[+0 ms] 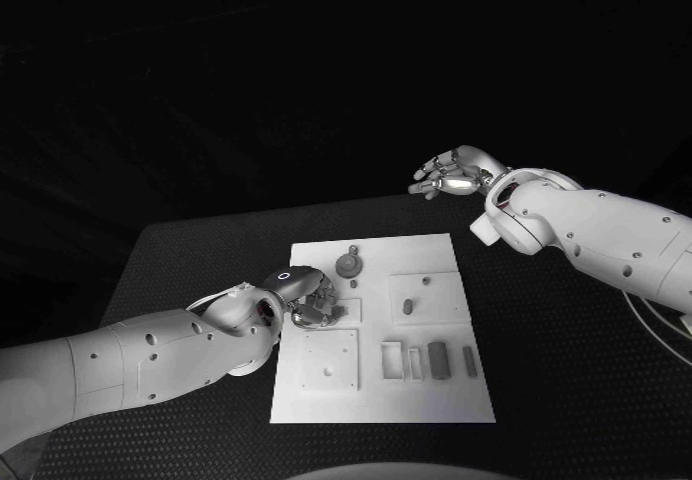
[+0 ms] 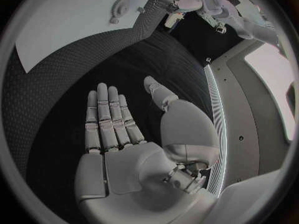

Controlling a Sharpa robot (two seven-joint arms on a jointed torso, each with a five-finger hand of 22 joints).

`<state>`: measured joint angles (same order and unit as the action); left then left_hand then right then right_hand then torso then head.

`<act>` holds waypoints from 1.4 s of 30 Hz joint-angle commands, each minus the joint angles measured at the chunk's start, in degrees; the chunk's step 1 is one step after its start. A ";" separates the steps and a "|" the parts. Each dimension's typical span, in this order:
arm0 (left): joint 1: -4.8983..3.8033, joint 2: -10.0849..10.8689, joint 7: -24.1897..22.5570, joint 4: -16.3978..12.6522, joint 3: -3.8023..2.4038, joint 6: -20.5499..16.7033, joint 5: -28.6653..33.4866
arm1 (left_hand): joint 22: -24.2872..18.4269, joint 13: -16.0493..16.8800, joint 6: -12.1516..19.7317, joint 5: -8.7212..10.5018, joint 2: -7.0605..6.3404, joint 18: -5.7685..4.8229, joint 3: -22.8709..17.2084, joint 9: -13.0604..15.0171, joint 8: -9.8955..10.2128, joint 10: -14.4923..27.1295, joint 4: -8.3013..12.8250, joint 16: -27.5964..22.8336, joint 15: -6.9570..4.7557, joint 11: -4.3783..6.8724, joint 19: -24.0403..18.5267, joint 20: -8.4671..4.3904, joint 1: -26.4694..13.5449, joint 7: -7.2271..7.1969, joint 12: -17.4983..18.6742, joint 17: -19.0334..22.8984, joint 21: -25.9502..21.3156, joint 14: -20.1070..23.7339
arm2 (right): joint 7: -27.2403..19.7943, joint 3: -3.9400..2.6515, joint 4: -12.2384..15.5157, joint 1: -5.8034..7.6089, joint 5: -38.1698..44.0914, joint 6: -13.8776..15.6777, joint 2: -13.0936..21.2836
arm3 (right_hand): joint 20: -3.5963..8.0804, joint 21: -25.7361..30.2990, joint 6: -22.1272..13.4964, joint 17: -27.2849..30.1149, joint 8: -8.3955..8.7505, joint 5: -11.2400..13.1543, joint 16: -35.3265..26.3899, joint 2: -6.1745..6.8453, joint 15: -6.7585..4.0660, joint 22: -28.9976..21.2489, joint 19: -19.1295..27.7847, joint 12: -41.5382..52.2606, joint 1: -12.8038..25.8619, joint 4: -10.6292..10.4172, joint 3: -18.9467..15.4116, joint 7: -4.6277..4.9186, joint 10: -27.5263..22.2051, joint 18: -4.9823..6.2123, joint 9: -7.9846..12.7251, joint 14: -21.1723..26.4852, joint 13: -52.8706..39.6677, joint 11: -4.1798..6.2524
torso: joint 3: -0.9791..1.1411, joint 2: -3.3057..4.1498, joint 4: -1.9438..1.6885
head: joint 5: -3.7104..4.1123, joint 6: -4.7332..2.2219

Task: Assemble the parts on the task board

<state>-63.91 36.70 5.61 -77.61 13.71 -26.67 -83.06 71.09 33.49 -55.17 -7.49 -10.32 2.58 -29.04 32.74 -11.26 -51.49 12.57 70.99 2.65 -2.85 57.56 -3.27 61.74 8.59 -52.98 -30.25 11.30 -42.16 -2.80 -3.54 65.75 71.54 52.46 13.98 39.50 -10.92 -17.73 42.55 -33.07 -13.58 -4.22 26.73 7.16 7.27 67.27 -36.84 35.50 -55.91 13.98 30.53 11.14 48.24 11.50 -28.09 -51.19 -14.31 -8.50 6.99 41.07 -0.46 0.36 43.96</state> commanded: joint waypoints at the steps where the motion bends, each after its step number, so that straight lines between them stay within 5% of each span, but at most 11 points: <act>1: 0.03 -0.23 0.20 -0.02 -0.04 0.84 0.62 | 0.12 -0.10 0.45 -0.22 0.26 0.00 0.08 -0.14 0.40 0.46 -0.25 0.32 -0.51 -0.04 0.24 -0.23 0.23 0.14 -0.27 0.06 0.05 0.08 | -0.62 -0.01 0.02 -0.01 -0.02 -0.66 -0.05 | -0.04 0.19 -0.33 -0.07 -0.29 -0.14 -0.28 -0.15 0.34 0.06 0.12 0.27 -0.42 0.22 -0.02 1.90 0.01 -0.68 0.08 -0.12 0.07 -0.20 | -0.03 -0.02 -0.04 | 0.02 0.00; 10: 0.03 -0.87 0.80 0.55 -0.04 3.51 0.63 | 0.32 -0.24 0.29 -0.16 0.42 -0.08 0.10 -0.34 0.29 0.66 -0.58 0.38 -0.48 -0.12 0.16 -0.23 -0.09 0.18 -0.41 0.14 -0.07 0.21 | -0.63 0.00 0.03 -0.01 -0.02 -0.72 -0.07 | -0.04 0.22 -0.33 -0.10 -0.30 -0.15 -0.32 -0.17 0.34 0.09 0.11 0.30 -0.41 0.22 -0.04 1.90 0.01 -0.67 0.10 -0.13 0.12 -0.20 | -0.01 -0.02 0.00 | 0.02 0.09; 20: 0.31 -1.96 1.45 1.91 -0.04 6.03 0.24 | 0.77 -0.41 -0.54 -0.20 2.37 -0.11 -0.49 -0.58 -0.24 0.87 -0.36 0.66 -0.53 0.03 0.11 -0.29 0.77 -0.09 -0.83 0.19 -0.20 0.36 | -0.65 0.00 0.11 -0.02 -0.02 -0.73 0.01 | -0.06 0.25 -0.33 -0.14 -0.32 -0.15 -0.36 -0.16 0.34 0.12 0.10 0.34 -0.38 0.21 -0.06 1.90 0.00 -0.66 0.12 -0.14 0.18 -0.20 | 0.01 0.02 0.05 | 0.23 0.22; 42: 0.39 -2.29 3.15 2.20 -0.04 11.59 -3.01 | 1.53 -0.58 -0.90 -0.98 3.05 -0.11 -0.63 -1.08 -0.56 0.77 0.72 1.22 -0.65 0.22 0.36 -0.40 1.62 -0.25 -1.61 0.20 -0.17 0.30 | -0.68 0.00 0.17 -0.02 -0.04 -0.89 0.12 | -0.08 0.34 -0.34 -0.22 -0.35 -0.15 -0.46 -0.14 0.35 0.17 0.10 0.40 -0.31 0.18 -0.12 1.90 -0.02 -0.64 0.16 -0.14 0.30 -0.20 | -0.03 -0.03 -0.01 | 0.51 0.49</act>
<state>-64.40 34.59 7.07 -75.60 12.93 -21.25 -84.62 72.56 32.96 -55.88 -8.37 -7.79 2.61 -29.67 32.06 -11.66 -50.88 12.90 71.88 2.34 -2.67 57.76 -3.49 63.13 8.27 -54.31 -30.12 10.81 -42.08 -2.85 -3.52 65.84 71.53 52.45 13.78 39.62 -10.92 -17.74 42.55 -33.21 -13.58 -4.21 26.51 7.16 7.26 67.37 -36.84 35.73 -55.91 13.98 30.53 11.13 48.24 11.50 -27.99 -51.18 -14.09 -8.50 6.99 41.02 -0.46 0.85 44.43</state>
